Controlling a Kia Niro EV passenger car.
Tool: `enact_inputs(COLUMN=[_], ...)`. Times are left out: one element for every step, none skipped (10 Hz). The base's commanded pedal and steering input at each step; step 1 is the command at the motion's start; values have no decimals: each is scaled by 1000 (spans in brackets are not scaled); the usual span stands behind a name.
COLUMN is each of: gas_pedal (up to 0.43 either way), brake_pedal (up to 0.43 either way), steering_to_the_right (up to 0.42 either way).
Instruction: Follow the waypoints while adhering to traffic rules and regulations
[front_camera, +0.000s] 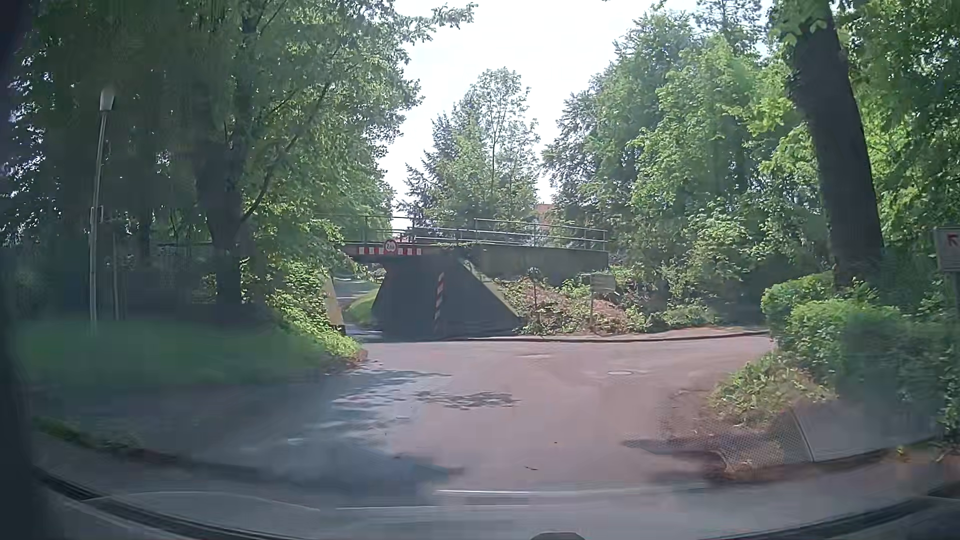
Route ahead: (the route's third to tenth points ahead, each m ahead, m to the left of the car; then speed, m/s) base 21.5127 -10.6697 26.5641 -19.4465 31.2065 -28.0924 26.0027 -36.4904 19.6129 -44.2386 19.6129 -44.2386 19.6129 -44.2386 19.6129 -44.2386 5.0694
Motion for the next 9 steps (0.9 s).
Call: enact_inputs(gas_pedal=[0, 0, 0, 0, 0, 0, 0, 0, 0], brake_pedal=[0, 0, 0, 0, 0, 0, 0, 0, 0], steering_to_the_right=[2, 6, 11, 17, 26, 40, 53, 66, 79])
